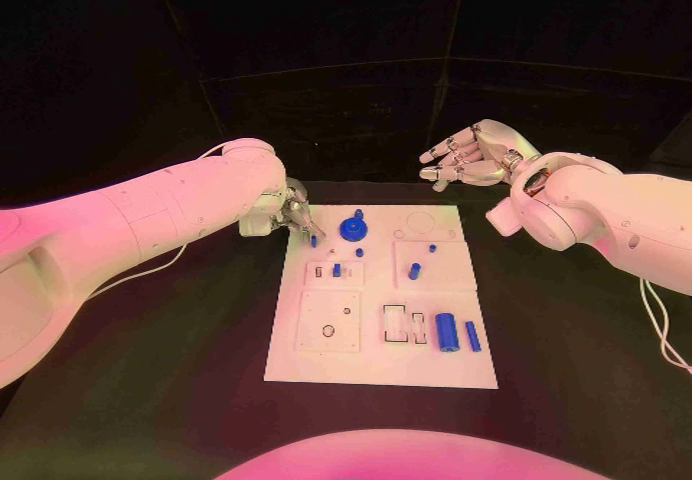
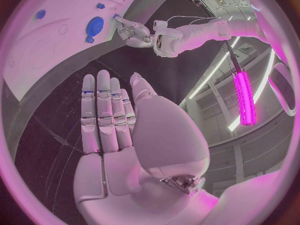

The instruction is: Assemble the parts on the task board

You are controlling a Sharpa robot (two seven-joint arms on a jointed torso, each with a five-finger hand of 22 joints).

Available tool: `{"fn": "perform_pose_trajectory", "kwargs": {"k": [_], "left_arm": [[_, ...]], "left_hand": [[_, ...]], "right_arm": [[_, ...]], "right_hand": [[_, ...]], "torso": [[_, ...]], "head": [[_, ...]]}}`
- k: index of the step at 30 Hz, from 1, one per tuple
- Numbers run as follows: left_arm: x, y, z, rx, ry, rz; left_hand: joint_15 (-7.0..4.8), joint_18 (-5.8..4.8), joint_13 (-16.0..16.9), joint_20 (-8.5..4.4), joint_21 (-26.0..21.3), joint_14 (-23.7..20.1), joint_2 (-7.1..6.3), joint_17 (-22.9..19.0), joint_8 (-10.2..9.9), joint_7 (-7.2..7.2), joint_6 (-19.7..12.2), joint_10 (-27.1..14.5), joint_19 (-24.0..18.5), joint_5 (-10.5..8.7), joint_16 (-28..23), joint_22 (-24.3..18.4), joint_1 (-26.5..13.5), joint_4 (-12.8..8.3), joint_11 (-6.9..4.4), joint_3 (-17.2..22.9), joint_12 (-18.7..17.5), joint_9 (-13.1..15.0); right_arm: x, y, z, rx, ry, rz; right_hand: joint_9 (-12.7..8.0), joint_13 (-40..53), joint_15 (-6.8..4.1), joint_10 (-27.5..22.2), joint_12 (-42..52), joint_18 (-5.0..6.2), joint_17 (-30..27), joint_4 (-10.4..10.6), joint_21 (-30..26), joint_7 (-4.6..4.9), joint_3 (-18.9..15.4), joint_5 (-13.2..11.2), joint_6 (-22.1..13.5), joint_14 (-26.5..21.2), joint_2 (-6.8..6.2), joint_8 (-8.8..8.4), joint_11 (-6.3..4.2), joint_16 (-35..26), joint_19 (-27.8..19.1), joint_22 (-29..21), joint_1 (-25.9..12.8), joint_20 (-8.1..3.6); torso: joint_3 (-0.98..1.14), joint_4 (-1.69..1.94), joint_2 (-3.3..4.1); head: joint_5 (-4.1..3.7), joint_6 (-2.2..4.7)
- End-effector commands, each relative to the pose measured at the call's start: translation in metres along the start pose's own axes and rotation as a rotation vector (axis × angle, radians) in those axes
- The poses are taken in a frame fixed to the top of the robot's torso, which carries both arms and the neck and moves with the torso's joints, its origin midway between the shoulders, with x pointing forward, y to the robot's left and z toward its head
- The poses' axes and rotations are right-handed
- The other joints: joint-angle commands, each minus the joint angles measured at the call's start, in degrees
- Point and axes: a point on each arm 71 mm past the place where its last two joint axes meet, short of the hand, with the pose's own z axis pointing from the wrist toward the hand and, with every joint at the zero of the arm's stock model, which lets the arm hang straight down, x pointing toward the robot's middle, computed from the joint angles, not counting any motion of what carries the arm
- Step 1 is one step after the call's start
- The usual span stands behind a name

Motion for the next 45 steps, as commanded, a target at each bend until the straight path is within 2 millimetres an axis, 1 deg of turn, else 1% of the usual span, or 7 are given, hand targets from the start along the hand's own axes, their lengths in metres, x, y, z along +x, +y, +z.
{"fn": "perform_pose_trajectory", "kwargs": {"k": [1,8,11,16,28,39,45], "left_arm": [[0.001,-0.002,0.000,0.002,0.011,0.005],[0.000,-0.001,0.000,0.001,0.008,0.001],[0.000,-0.001,0.000,0.004,0.008,0.001],[0.000,-0.002,-0.001,0.020,0.004,-0.012],[0.000,0.004,-0.006,0.056,-0.023,-0.092],[0.008,0.016,-0.026,0.103,-0.070,-0.176],[0.020,0.015,-0.041,0.149,-0.096,-0.201]], "left_hand": [[0.29,0.44,-0.11,0.38,0.00,6.05,-0.06,15.09,-0.32,0.06,0.40,-0.09,0.90,-0.33,0.18,1.07,0.50,-0.45,0.16,0.03,0.34,-0.10],[0.19,0.46,-0.29,0.34,-0.05,6.05,1.64,15.09,-0.46,-0.14,0.45,-0.15,0.87,-0.31,0.18,1.07,3.67,-2.43,-0.03,1.66,0.24,-0.47],[-0.14,0.53,-0.53,0.10,-0.22,6.05,3.45,15.09,-0.84,-0.56,-0.01,-0.42,0.78,-0.28,0.18,0.89,8.48,-5.66,-0.42,5.03,-0.08,-0.83],[-0.01,0.52,-1.11,-0.06,-0.35,6.05,4.34,15.09,-1.53,-0.09,-0.65,-0.81,0.71,-0.26,0.18,0.84,12.13,-9.84,-0.29,11.78,-0.86,-1.59],[0.34,0.66,-2.04,0.42,-0.92,6.05,-0.96,15.09,0.80,0.02,-0.60,-0.13,0.53,-0.14,0.18,0.53,3.24,-13.94,0.13,30.82,-1.16,-1.27],[0.19,0.70,-2.13,0.28,-1.12,6.05,-2.61,15.09,2.58,-0.14,-0.71,0.34,0.54,-0.09,0.18,0.45,0.48,-14.93,-0.14,35.73,-0.93,-0.54],[0.11,0.68,-2.09,0.21,-1.06,6.05,-3.22,15.09,3.19,-0.27,-0.72,0.57,0.61,-0.08,0.18,0.57,-0.13,-15.27,-0.25,36.97,-0.80,-0.30]], "right_arm": [[0.000,0.002,0.001,-0.013,0.006,0.000],[0.000,0.002,0.001,-0.013,0.006,0.000],[0.001,0.002,0.001,-0.014,0.007,0.000],[0.001,0.002,0.001,-0.014,0.008,0.000],[0.001,0.002,0.001,-0.012,0.008,0.000],[-0.001,0.001,0.000,-0.008,0.006,-0.001],[-0.001,0.001,0.000,-0.007,0.006,-0.001]], "right_hand": [[-0.04,-0.06,0.01,-0.50,-0.21,0.63,-0.09,0.22,-0.30,0.16,0.22,0.35,-0.25,-0.48,0.10,-0.38,0.04,-0.16,-0.13,-0.06,-0.03,0.40],[-0.04,-0.06,0.01,-0.50,-0.21,0.63,-0.09,0.22,-0.30,0.16,0.22,0.35,-0.25,-0.48,0.10,-0.38,0.04,-0.16,-0.13,-0.06,-0.03,0.40],[-0.04,-0.06,0.01,-0.50,-0.21,0.63,-0.09,0.22,-0.30,0.16,0.22,0.35,-0.25,-0.48,0.10,-0.38,0.04,-0.16,-0.13,-0.06,-0.03,0.40],[-0.04,-0.06,0.01,-0.50,-0.21,0.63,-0.09,0.22,-0.30,0.16,0.22,0.35,-0.25,-0.48,0.10,-0.38,0.04,-0.16,-0.13,-0.06,-0.03,0.40],[-0.04,-0.09,0.01,-0.50,-0.23,0.64,-0.09,0.20,-0.37,0.18,0.30,0.37,-0.27,-0.47,0.17,-0.38,0.04,-0.23,-0.12,-0.11,0.04,0.42],[-0.04,-0.09,0.01,-0.50,-0.23,0.64,-0.09,0.20,-0.37,0.18,0.30,0.37,-0.27,-0.47,0.17,-0.38,0.04,-0.23,-0.12,-0.11,0.04,0.42],[-0.04,-0.09,0.01,-0.50,-0.23,0.64,-0.09,0.20,-0.37,0.18,0.30,0.37,-0.27,-0.47,0.17,-0.38,0.04,-0.23,-0.12,-0.11,0.04,0.42]], "torso": [[0.00,0.00,0.02],[-0.02,0.03,0.01],[-0.03,0.00,0.00],[0.00,-0.02,0.01],[0.03,0.08,-0.04],[0.19,0.48,-0.25],[0.16,0.33,-0.15]], "head": [[-0.02,-0.07],[-0.02,-0.17],[0.00,-0.21],[-0.01,-0.24],[0.04,-0.19],[0.00,-0.19],[0.49,-0.03]]}}
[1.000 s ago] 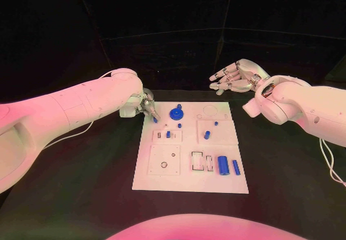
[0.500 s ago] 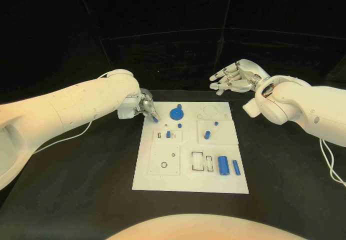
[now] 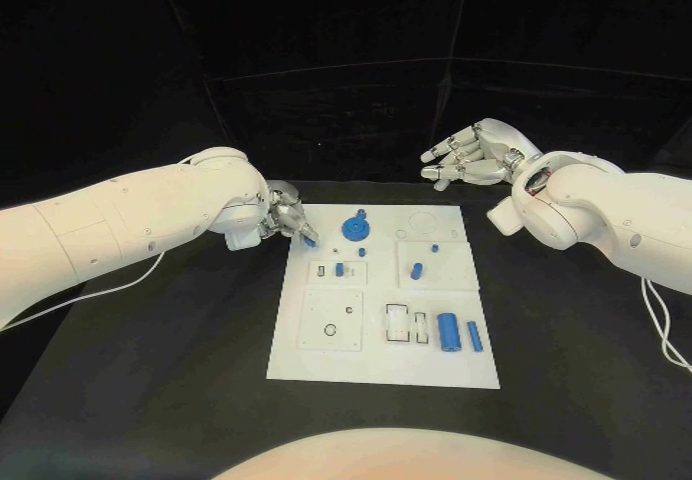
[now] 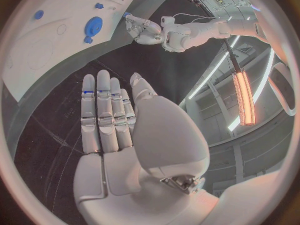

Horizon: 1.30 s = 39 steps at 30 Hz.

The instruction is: Assemble the parts on the task board

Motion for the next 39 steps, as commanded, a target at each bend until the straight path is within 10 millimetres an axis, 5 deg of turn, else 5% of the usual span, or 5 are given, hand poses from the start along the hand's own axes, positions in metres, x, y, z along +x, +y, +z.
{"fn": "perform_pose_trajectory", "kwargs": {"k": [1,8,19,39], "left_arm": [[0.004,-0.003,-0.006,0.036,-0.046,-0.062],[0.022,-0.002,-0.013,0.060,-0.055,-0.051],[0.045,-0.004,-0.012,0.062,-0.036,0.048],[0.050,-0.003,-0.005,0.034,-0.002,0.111]], "left_hand": [[0.10,0.68,0.03,0.21,-0.15,6.05,-0.06,15.09,0.31,-0.37,0.02,0.54,0.61,0.18,0.18,0.58,-0.71,-6.11,-0.06,6.62,0.20,0.05],[0.03,0.64,0.15,0.15,-0.02,6.05,-0.44,15.09,0.70,-0.45,0.03,0.76,0.70,0.19,0.18,0.77,-0.96,-6.33,-0.14,7.31,0.37,0.21],[0.00,0.65,0.01,0.12,-0.06,6.05,-0.67,15.09,0.91,-0.50,0.06,0.78,0.70,0.19,0.18,0.74,-1.10,-6.42,-0.19,7.63,0.29,0.29],[-0.03,0.68,-0.13,0.10,-0.15,6.05,-0.75,15.09,1.00,-0.51,-0.02,0.73,0.66,0.20,0.18,0.62,-1.15,-6.49,-0.21,7.87,0.17,0.33]], "right_arm": [[0.000,0.002,0.000,-0.010,0.006,0.000],[0.000,0.001,0.001,-0.009,0.006,-0.001],[-0.001,0.001,0.001,-0.007,0.005,-0.001],[0.000,0.001,0.001,-0.008,0.006,-0.001]], "right_hand": [[-0.04,-0.06,0.01,-0.50,-0.23,0.64,-0.09,0.04,-0.38,0.18,0.14,0.37,-0.27,-0.47,0.17,-0.38,0.04,-0.23,-0.12,-0.06,0.04,0.42],[-0.04,-0.06,0.01,-0.50,-0.23,0.64,-0.09,0.04,-0.38,0.18,0.14,0.37,-0.27,-0.47,0.17,-0.38,0.04,-0.23,-0.12,-0.06,0.04,0.42],[-0.03,-0.09,0.01,-0.51,-0.25,0.65,-0.09,0.02,-0.45,0.18,0.19,0.42,-0.28,-0.47,0.18,-0.37,0.05,-0.30,-0.11,-0.10,0.07,0.44],[-0.03,-0.09,0.01,-0.51,-0.25,0.65,-0.09,0.02,-0.45,0.18,0.19,0.42,-0.28,-0.47,0.18,-0.37,0.05,-0.30,-0.11,-0.10,0.07,0.44]], "torso": [[0.02,-0.12,0.08],[0.03,0.05,0.01],[-0.06,-0.17,0.09],[-0.05,-0.16,0.09]], "head": [[0.35,0.14],[0.50,0.03],[0.63,-0.16],[0.58,-0.66]]}}
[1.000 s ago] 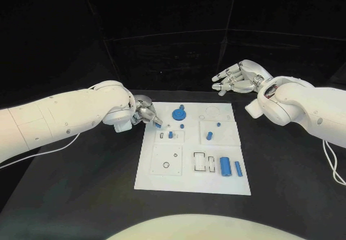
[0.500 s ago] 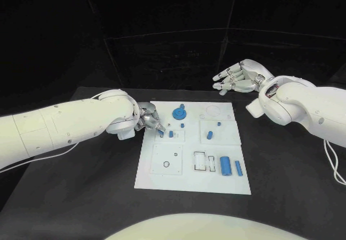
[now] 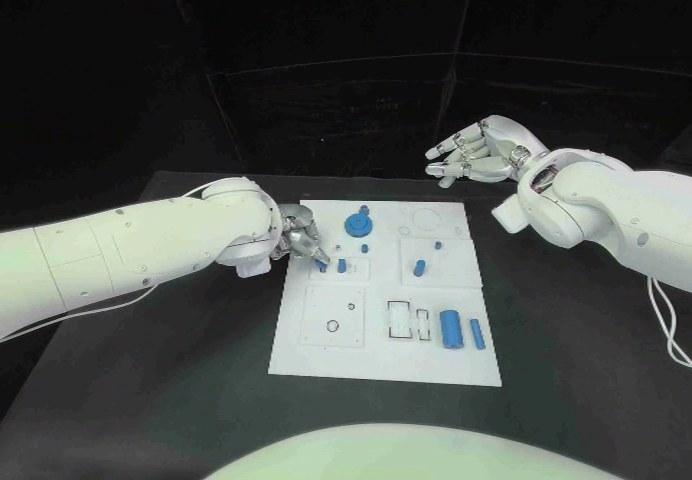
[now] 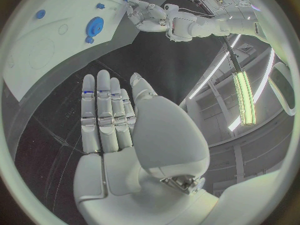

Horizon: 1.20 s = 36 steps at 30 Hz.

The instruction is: Assemble the parts on the task board

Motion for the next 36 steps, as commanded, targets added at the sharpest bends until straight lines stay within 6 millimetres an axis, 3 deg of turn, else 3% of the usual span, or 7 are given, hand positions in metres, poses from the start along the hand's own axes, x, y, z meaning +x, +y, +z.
{"fn": "perform_pose_trajectory", "kwargs": {"k": [1,27,36], "left_arm": [[0.0004,0.0001,0.0005,-0.006,0.012,0.034],[0.0049,-0.0021,0.0030,-0.010,0.052,0.062],[0.0040,-0.0027,0.0055,-0.014,0.053,0.063]], "left_hand": [[-0.03,0.68,-0.06,0.09,-0.17,6.05,0.50,15.09,0.36,-0.43,-0.16,0.35,0.66,0.20,0.18,0.62,0.11,-4.99,-0.23,5.26,0.17,0.06],[-0.06,0.67,-0.14,0.06,-0.15,6.05,0.25,15.09,0.53,-0.42,-0.25,0.35,0.68,0.18,0.18,0.67,-0.22,-4.97,-0.21,5.47,0.11,0.13],[-0.26,0.59,-0.10,-0.07,0.03,6.05,-0.95,15.09,1.43,-0.88,0.45,0.66,0.83,0.12,0.18,1.03,-4.24,-2.54,-0.49,3.20,0.39,0.23]], "right_arm": [[0.0000,0.0018,0.0004,-0.010,0.005,0.000],[0.0000,0.0019,0.0002,-0.011,0.005,0.000],[0.0003,0.0022,0.0004,-0.012,0.005,0.000]], "right_hand": [[-0.03,-0.06,0.01,-0.51,-0.25,0.65,-0.09,0.03,-0.20,0.18,0.20,0.15,-0.28,-0.47,0.18,-0.37,0.05,-0.30,-0.11,-0.06,0.07,0.44],[-0.03,-0.06,0.01,-0.51,-0.25,0.65,-0.09,0.03,-0.20,0.18,0.20,0.15,-0.28,-0.47,0.18,-0.37,0.05,-0.30,-0.11,-0.06,0.07,0.44],[-0.03,-0.06,0.01,-0.50,-0.25,0.65,-0.09,0.03,-0.21,0.18,0.20,0.15,-0.28,-0.47,0.18,-0.37,0.05,-0.30,-0.11,-0.06,0.07,0.44]], "torso": [[0.02,0.02,-0.06],[0.07,0.02,-0.04],[0.08,0.02,-0.05]], "head": [[-0.06,-0.09],[-0.10,-0.39],[-0.13,-0.43]]}}
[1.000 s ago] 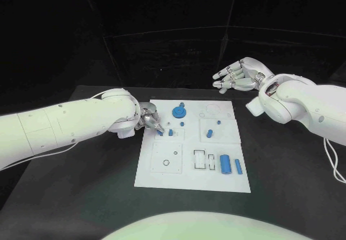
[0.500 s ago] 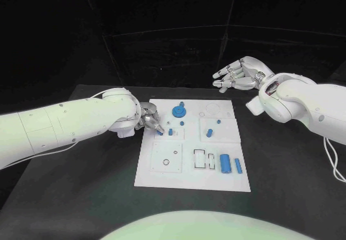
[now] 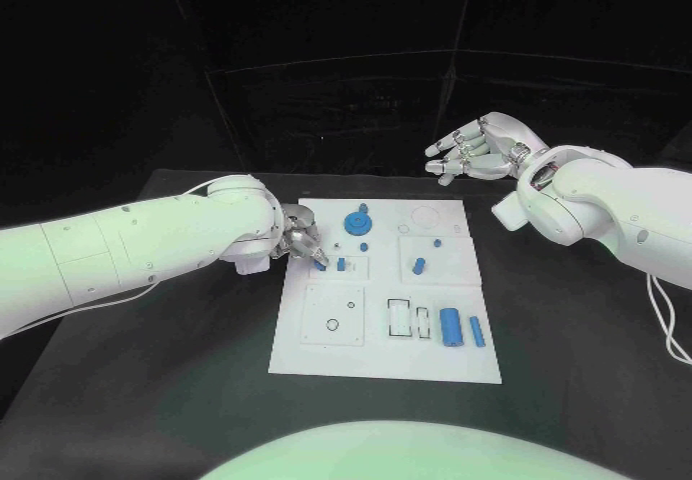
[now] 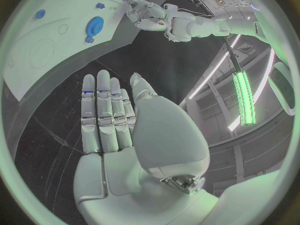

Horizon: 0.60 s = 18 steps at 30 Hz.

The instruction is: Assemble the parts on the task board

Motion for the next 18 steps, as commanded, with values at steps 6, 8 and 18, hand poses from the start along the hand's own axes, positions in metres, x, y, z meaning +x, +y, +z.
{"fn": "perform_pose_trajectory", "kwargs": {"k": [6,8,18], "left_arm": [[0.0010,-0.0008,0.0024,-0.005,0.020,0.016],[0.0007,-0.0008,0.0029,-0.006,0.019,0.015],[-0.0004,-0.0008,0.0043,-0.009,0.016,0.014]], "left_hand": [[-0.41,0.50,-0.01,-0.18,0.28,6.05,-1.42,15.09,0.58,-0.51,1.36,0.38,0.99,0.08,0.18,1.44,-4.89,2.35,-0.24,-3.02,0.57,-0.43],[-0.45,0.49,0.07,-0.23,0.34,6.05,-1.48,15.09,0.63,-0.56,1.58,0.44,1.03,0.10,0.18,1.54,-5.63,2.91,-0.29,-3.62,0.67,-0.51],[-0.61,0.46,0.27,-0.36,0.43,6.05,-1.76,15.09,1.02,-0.81,2.24,0.61,1.10,0.10,0.18,1.72,-6.67,3.71,-0.49,-5.09,0.95,-0.62]], "right_arm": [[0.0003,0.0023,0.0006,-0.012,0.004,0.000],[0.0003,0.0023,0.0006,-0.012,0.004,0.000],[0.0002,0.0022,0.0007,-0.012,0.004,0.000]], "right_hand": [[-0.01,-0.11,0.02,-0.49,-0.26,0.66,-0.08,0.07,-0.30,0.18,0.25,0.20,-0.21,-0.44,0.24,-0.31,0.06,-0.37,-0.08,-0.12,0.04,0.46],[-0.01,-0.12,0.02,-0.50,-0.27,0.66,-0.08,0.08,-0.31,0.19,0.24,0.20,-0.20,-0.44,0.23,-0.31,0.06,-0.38,-0.07,-0.13,0.01,0.47],[-0.01,-0.12,0.02,-0.50,-0.27,0.66,-0.08,0.08,-0.31,0.19,0.24,0.20,-0.20,-0.44,0.23,-0.31,0.06,-0.38,-0.07,-0.13,0.01,0.47]], "torso": [[-0.01,-0.03,0.01],[0.00,-0.04,0.02],[-0.01,0.02,0.02]], "head": [[-0.08,-0.11],[-0.09,-0.11],[-0.25,-0.24]]}}
